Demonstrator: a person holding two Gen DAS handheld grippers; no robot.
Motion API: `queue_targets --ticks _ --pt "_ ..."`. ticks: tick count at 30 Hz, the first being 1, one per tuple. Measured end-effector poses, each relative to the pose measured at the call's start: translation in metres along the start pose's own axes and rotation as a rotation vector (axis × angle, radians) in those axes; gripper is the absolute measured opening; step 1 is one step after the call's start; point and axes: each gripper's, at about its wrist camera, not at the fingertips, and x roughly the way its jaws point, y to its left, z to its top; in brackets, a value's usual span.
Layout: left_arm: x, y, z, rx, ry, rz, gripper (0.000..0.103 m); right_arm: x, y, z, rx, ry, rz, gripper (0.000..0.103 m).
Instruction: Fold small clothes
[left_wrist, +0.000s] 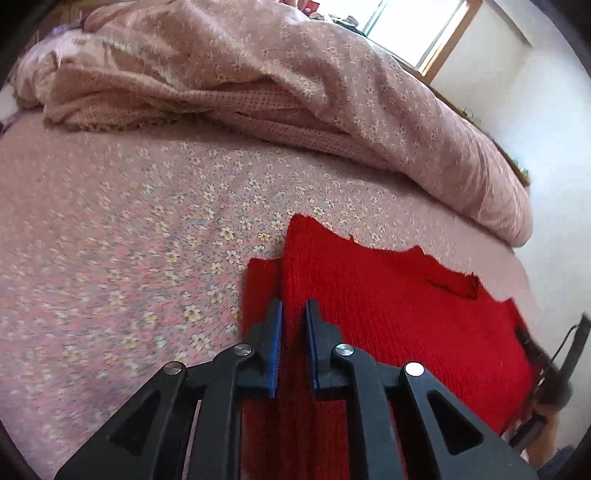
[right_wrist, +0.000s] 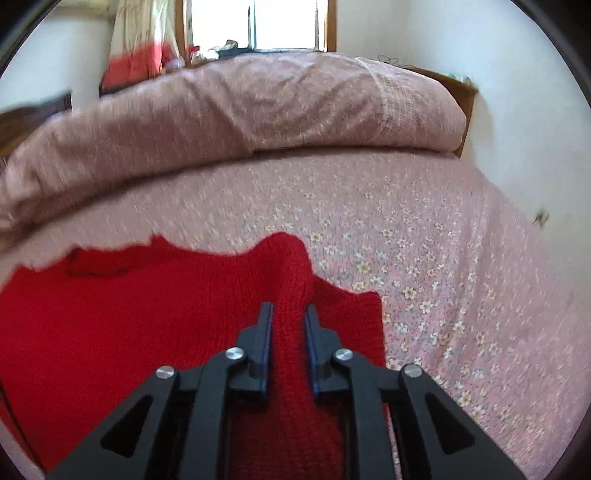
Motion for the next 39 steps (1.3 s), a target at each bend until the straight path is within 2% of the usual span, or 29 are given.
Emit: queue_targets --ticks 2,5,7,9,14,17,18,21,23,25,28,30,35,37,38,39 --pt "-0.015 -0.011 -0.003 0.057 -0.025 0.041 0.01 -0.011 -0.011 0.002 0.068 -0.014 0.039 0.046" --pt "-0.039 -0.033 -0.012 0.157 -0.083 0.08 0.019 -0.032 -0.04 0.0 0.179 -0.051 0.093 0.052" --pt "-0.05 -0.048 -0.016 0.211 -0.08 0.063 0.025 -0.043 -0.065 -0.007 0.258 -0.053 0.156 0.058" --pt "-0.051 -0.071 -0.027 0.244 -0.064 0.041 0.025 -0.047 -0.09 -0.018 0.343 -0.006 0.26 0.062" --pt "-0.036 -0.134 -0.052 0.291 -0.016 -0.008 0.026 -0.037 -0.131 -0.053 0.528 0.161 0.519 0.063" --pt "-0.019 -0.165 -0.062 0.3 -0.002 -0.053 0.026 -0.034 -0.129 -0.067 0.536 0.237 0.602 0.066" --pt "-0.005 -0.173 -0.065 0.295 0.011 -0.044 0.026 -0.032 -0.124 -0.072 0.523 0.281 0.632 0.067" --pt "0.028 -0.191 -0.075 0.3 0.04 0.033 0.025 -0.026 -0.11 -0.079 0.485 0.353 0.659 0.068" --pt "0.037 -0.201 -0.078 0.345 0.003 0.084 0.026 -0.026 -0.1 -0.077 0.45 0.343 0.647 0.07" --pt "0.044 -0.213 -0.078 0.399 0.007 0.147 0.026 -0.025 -0.095 -0.075 0.437 0.319 0.637 0.071" --pt "0.039 -0.219 -0.075 0.415 0.028 0.174 0.025 -0.022 -0.09 -0.072 0.416 0.298 0.613 0.071" --pt "0.029 -0.216 -0.073 0.388 0.032 0.133 0.025 -0.017 -0.094 -0.067 0.439 0.293 0.614 0.071" --pt "0.011 -0.208 -0.078 0.266 0.1 -0.059 0.025 0.001 -0.102 -0.062 0.535 0.288 0.668 0.073" --pt "0.007 -0.206 -0.08 0.237 0.108 -0.098 0.025 0.004 -0.102 -0.06 0.535 0.304 0.682 0.074" --pt "0.006 -0.205 -0.08 0.227 0.107 -0.115 0.025 0.006 -0.101 -0.058 0.531 0.308 0.684 0.068" --pt "0.006 -0.204 -0.081 0.218 0.106 -0.135 0.025 0.006 -0.099 -0.057 0.516 0.307 0.669 0.056"
